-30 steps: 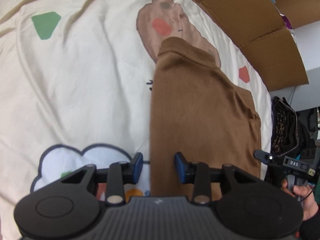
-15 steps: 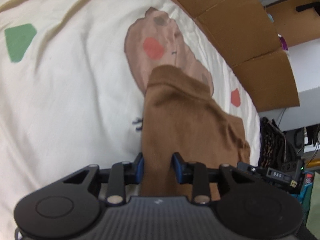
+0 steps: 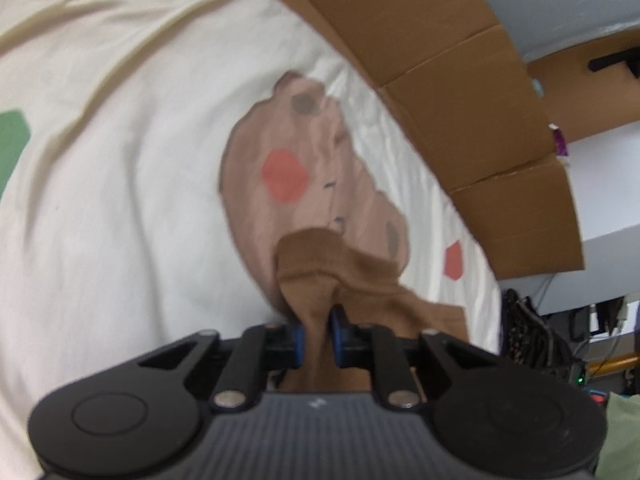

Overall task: Fold clothes
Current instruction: 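Close the left gripper on the shirt edge while the right gripper pinches beside it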

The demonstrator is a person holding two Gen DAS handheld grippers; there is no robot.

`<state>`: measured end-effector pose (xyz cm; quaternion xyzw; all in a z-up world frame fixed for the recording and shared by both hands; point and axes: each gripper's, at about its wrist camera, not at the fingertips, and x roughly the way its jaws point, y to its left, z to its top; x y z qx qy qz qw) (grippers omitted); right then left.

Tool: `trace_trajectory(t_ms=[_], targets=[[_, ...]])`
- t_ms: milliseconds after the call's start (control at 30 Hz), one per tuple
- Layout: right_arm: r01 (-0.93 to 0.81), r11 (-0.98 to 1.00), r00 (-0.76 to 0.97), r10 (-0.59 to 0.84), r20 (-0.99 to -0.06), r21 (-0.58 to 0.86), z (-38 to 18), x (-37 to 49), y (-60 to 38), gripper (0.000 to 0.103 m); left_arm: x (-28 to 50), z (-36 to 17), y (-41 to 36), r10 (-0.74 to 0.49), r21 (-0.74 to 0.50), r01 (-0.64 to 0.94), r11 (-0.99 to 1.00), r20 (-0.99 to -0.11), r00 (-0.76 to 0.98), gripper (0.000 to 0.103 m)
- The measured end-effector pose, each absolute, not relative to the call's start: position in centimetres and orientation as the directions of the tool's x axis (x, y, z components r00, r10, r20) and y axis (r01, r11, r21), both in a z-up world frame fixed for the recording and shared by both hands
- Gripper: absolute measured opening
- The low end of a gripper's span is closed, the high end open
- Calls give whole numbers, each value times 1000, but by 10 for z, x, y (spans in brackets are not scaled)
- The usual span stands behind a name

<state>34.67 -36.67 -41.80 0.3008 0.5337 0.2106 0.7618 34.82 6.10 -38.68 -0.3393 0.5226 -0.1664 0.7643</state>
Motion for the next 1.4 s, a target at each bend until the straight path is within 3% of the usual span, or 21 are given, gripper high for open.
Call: trace_trajectory(t_ms=[133,267,400,500,833,900,1000,1167,1400], targets=[[-24,733,343,645,-683,680,-411,345,-368,28,347,-387,63,-613,-694,-97,713,-685,394,11],[-15,727,332,651,-682,686,-415,345,-370,32,344,-395,64,-612,-690,-111,715,-694,379,24],[-15,716,316,666,-676,698,-421,346,-369,36,338,-403,64,-629,-701,-109,705,-689,360,25],[-23,705,312,678,-665,708,-425,349,-364,45,337,-410,63,-640,-712,-109,694,-679,360,25],[-72,681,272,716,-643,728,-430,369,-353,45,351,-418,57,-675,-747,-102,657,-643,362,24],[-79,685,269,714,-646,724,-429,372,-351,43,353,-418,56,-675,-747,-100,658,-643,361,22],[-94,706,262,698,-666,702,-427,375,-349,25,356,-416,53,-668,-736,-93,671,-654,355,16],[-112,752,279,652,-705,650,-417,371,-343,21,352,-405,49,-641,-704,-71,707,-679,358,7],[-123,832,328,548,-770,541,-388,357,-324,19,342,-371,41,-599,-653,-22,757,-706,378,6]])
